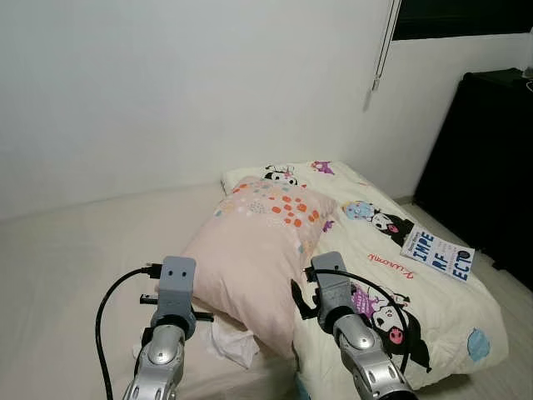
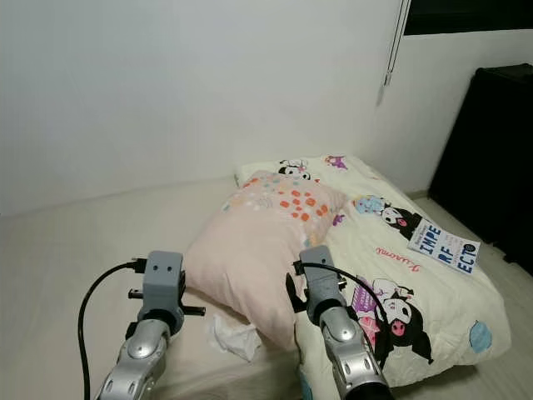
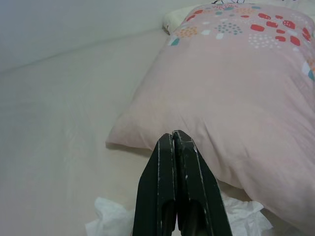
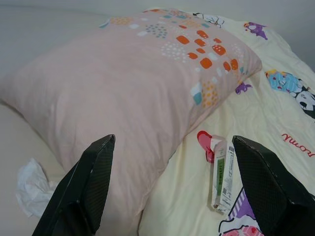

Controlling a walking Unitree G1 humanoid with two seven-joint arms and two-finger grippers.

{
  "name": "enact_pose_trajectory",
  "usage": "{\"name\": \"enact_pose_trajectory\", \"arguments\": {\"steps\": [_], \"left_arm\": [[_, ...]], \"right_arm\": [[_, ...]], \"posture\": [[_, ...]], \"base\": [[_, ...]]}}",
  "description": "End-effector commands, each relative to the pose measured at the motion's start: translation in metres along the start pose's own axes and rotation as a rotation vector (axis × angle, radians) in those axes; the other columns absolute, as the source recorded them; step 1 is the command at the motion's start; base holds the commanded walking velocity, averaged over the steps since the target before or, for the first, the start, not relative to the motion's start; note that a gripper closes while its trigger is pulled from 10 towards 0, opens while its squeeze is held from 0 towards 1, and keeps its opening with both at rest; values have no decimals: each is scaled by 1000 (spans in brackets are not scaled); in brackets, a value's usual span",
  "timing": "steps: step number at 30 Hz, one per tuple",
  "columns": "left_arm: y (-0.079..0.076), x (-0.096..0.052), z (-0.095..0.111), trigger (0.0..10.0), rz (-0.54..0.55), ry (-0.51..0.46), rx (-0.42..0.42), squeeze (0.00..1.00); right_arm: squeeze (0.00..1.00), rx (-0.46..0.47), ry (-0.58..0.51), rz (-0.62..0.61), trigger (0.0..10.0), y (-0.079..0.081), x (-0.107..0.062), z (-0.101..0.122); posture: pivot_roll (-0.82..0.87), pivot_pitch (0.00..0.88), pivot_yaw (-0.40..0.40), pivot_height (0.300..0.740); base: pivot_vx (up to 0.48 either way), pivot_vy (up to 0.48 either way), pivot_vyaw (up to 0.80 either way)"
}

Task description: Clean up the room

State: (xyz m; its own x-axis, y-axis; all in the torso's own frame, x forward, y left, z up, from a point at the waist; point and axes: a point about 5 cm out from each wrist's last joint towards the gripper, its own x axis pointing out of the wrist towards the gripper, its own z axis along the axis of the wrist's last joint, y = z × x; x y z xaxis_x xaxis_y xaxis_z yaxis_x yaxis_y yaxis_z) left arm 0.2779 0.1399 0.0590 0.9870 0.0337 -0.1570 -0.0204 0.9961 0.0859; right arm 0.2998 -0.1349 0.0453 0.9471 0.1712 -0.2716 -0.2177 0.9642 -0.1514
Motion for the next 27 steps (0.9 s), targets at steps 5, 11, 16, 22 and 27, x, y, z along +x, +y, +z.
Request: {"name": "enact_pose_trajectory", "arguments": {"steps": [5, 11, 16, 22, 27], "left_arm": [[-1, 0, -4, 10000, 5, 16, -10, 0], [-1, 0, -4, 10000, 5, 13, -10, 0], [-1, 0, -4, 10000, 1, 7, 0, 0], [-2, -1, -3, 10000, 1, 2, 30, 0], [-3, -1, -4, 10000, 9, 9, 0, 0]], "right_arm": [[0, 5, -2, 14, 10000, 3, 1, 0], [0, -6, -9, 18, 10000, 3, 1, 2], [0, -50, -11, 36, 10000, 5, 1, 2], [0, -80, -14, 51, 10000, 7, 1, 3], [0, -80, -17, 50, 10000, 7, 1, 3]], "posture": [[-34, 0, -36, 740], [-36, 0, -34, 740], [-35, 0, -37, 740], [-34, 0, -38, 740], [-35, 0, -38, 740]], "base": [[0, 0, 0], [0, 0, 0], [0, 0, 88], [0, -400, 740], [0, -384, 800]]}}
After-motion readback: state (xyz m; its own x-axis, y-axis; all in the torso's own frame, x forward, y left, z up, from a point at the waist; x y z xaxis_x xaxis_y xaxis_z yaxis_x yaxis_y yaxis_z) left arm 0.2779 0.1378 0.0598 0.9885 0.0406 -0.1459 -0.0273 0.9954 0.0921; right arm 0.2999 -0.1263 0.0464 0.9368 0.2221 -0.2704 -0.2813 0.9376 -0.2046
